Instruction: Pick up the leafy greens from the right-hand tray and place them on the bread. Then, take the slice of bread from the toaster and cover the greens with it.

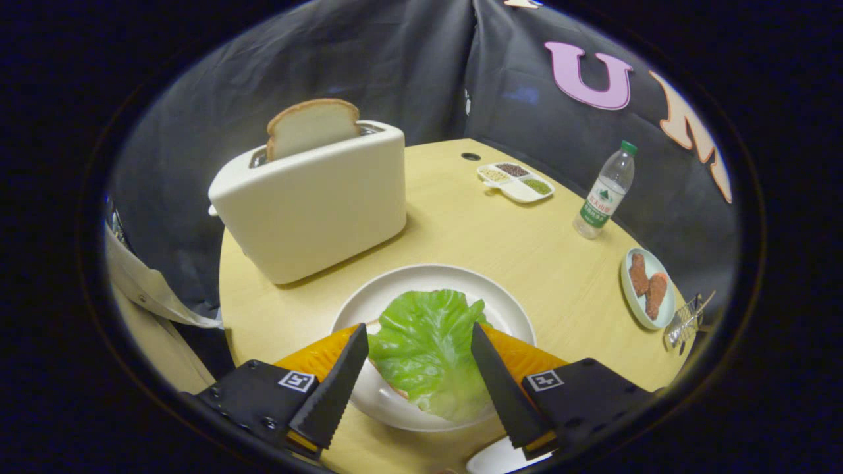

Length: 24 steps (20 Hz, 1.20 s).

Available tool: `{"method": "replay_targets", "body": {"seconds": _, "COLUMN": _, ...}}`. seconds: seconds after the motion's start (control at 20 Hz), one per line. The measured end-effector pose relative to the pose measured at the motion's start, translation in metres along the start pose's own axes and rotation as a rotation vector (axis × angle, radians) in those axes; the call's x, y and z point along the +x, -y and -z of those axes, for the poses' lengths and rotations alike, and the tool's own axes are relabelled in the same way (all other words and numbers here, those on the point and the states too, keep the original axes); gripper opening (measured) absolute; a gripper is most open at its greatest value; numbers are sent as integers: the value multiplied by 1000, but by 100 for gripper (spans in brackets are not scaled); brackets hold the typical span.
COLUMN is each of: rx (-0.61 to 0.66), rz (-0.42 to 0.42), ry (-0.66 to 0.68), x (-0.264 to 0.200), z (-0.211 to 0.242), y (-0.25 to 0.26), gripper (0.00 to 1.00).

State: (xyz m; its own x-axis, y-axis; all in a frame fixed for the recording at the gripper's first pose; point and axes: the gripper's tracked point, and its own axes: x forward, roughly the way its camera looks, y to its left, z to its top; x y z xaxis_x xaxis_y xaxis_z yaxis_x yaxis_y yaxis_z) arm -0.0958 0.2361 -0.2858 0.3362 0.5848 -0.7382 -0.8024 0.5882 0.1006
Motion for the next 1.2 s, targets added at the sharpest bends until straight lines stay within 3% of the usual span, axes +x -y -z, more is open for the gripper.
{"method": "replay_targets", "body": {"seconds": 0.15, "rx": 11, "rz": 8, "ry": 37, "x": -12, "z": -26, "y": -9, "gripper": 100}}
{"method": "replay_targets", "body": {"seconds": 0.7, "rx": 68, "rz": -31, "ry": 160, "x": -44, "z": -135, "y": -56, "gripper": 99}}
{"method": "replay_targets", "body": {"seconds": 1.2, "rx": 177, "rz": -119, "ry": 157, "x": -14, "z": -187, "y": -98, "gripper": 99}}
